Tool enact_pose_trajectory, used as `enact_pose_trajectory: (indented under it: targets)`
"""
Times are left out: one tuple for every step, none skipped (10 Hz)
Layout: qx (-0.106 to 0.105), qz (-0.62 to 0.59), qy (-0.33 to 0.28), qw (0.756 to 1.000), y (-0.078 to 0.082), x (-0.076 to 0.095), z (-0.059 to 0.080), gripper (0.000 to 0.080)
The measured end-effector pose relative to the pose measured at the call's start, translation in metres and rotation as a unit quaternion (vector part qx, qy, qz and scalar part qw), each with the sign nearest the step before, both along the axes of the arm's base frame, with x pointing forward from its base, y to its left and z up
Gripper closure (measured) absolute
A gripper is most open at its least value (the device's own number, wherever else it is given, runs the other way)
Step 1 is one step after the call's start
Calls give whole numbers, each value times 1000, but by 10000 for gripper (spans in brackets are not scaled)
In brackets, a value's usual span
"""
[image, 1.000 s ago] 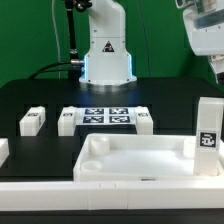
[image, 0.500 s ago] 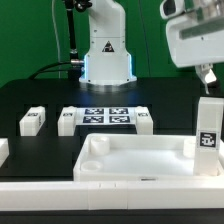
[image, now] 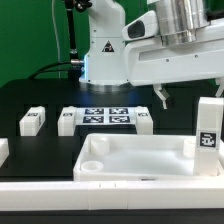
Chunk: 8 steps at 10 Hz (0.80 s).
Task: Assemble desk
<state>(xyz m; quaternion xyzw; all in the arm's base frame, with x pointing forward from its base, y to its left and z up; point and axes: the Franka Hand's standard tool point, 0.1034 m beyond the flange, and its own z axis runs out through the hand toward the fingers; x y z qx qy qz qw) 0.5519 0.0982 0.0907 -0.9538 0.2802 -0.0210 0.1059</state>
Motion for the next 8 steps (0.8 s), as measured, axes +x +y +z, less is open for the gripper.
enact_pose_trajectory:
  targets:
    - [-4,39,-7,999,0,0,0,151]
    - [-8,70,-12,997,0,-1,-1,151]
    - [-22,108,1,994,2,-13,-8,151]
    - [-44,176,13,983,-7,-31,-16,151]
    - [-57,207,8,977,-25,-40,-24,151]
    - [-65,207,-14,976,-48,-44,-31,151]
    - [-52,196,16,979,-42,-49,-31,151]
    - [-53,199,9,979,-39,-43,-29,151]
